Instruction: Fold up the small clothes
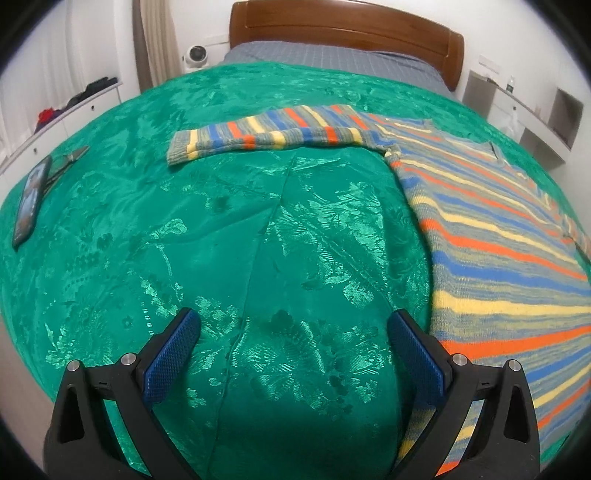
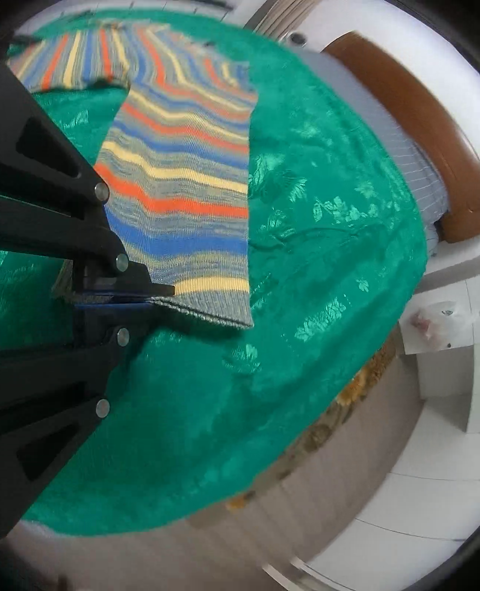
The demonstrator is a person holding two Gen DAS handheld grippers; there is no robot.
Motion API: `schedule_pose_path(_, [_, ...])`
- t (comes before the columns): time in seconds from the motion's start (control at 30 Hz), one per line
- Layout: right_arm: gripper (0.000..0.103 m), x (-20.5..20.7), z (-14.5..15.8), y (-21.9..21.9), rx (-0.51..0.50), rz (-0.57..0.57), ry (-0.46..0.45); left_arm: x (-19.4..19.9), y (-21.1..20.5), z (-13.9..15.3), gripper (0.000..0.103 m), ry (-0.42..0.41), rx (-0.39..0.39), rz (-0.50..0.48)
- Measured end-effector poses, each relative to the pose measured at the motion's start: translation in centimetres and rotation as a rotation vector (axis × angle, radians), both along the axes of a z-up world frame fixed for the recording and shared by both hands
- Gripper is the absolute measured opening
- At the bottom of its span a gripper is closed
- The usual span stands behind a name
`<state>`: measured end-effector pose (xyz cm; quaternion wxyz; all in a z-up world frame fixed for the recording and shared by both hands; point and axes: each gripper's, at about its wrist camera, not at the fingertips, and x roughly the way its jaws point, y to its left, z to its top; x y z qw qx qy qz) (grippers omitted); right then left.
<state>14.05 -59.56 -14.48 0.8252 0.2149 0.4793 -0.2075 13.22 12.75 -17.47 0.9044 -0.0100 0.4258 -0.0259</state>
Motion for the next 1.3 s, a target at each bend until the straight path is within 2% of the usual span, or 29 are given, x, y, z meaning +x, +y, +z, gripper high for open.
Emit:
schedule_pose_path(0.07, [0.001,0.4,1.9,1.1,-0.023,0.025,-0.06,-0.1,0.2,0.1,0.102,-0.004,-0.003,0.004])
schedule_pose_path(0.17, [0.001,1.8,6.7,4.6,-0.06,0.112,-0.167,0.0,0.3,0.0,0.102,-0.006,-0.01,0.006])
schedule_pose_path(0.23, [0.001,3.6,10.4,8.1,-0.075,0.201,-0.232,0.2,0.2,0.0,0.102,-0.009,-0.01,0.004])
schedule_pose_path(0.37, [0.001,8.3,15.5,16.5,-0.039,0.384,-0.318,0.4,0.2,-0.1,0.102,-0.012,-0.01,-0.005])
schedule_pose_path(0.5, [0.001,12.6,15.9,24.2,0.015,0.522,-0.328,0.4,0.7,-0.1,0.102,-0.011,-0.037,-0.003])
schedule_pose_path(0.63, [0.002,16.7,13.4,31.7,0.025,0.632,-0.281,0.3,1.1,0.0,0.102,-0.01,-0.062,0.004])
schedule_pose_path(0.67, [0.002,17.4,12.5,32.9,0.045,0.646,-0.267,0.4,1.1,-0.1,0.102,-0.008,-0.064,0.004])
schedule_pose_path(0.7, [0.005,18.5,11.1,34.2,0.115,0.663,-0.252,0.4,1.1,-0.1,0.102,-0.007,-0.064,0.003])
schedule_pose_path(0.73, [0.009,19.1,9.9,34.6,0.173,0.666,-0.243,0.4,1.1,-0.1,0.102,-0.006,-0.063,0.002])
schedule_pose_path(0.77, [0.027,19.7,8.6,35.0,0.252,0.661,-0.227,0.4,1.1,-0.1,0.102,-0.006,-0.063,0.002])
schedule_pose_path(0.8, [0.051,19.9,7.9,35.2,0.304,0.658,-0.224,0.4,1.1,-0.1,0.102,-0.005,-0.063,0.001])
schedule_pose_path(0.83, [0.059,19.9,7.1,35.4,0.368,0.655,-0.233,0.4,1.1,-0.1,0.103,-0.005,-0.064,0.002])
schedule_pose_path(0.87, [0.062,19.5,6.7,35.5,0.417,0.652,-0.246,0.4,1.1,-0.1,0.103,-0.005,-0.066,0.002])
schedule_pose_path(0.93, [0.062,18.6,6.0,35.0,0.464,0.643,-0.252,0.5,1.2,-0.2,0.103,-0.003,-0.069,0.004])
schedule_pose_path(0.97, [0.062,18.3,5.8,34.6,0.454,0.637,-0.246,0.6,1.2,-0.2,0.103,-0.002,-0.069,0.004])
schedule_pose_path(1.17, [0.062,13.5,5.0,28.8,0.229,0.562,-0.205,0.7,0.6,-0.6,0.103,0.0,-0.027,0.005])
schedule_pose_path(1.3, [0.062,8.5,3.7,23.9,0.065,0.467,-0.195,0.6,0.4,-0.8,0.103,-0.001,-0.009,0.005])
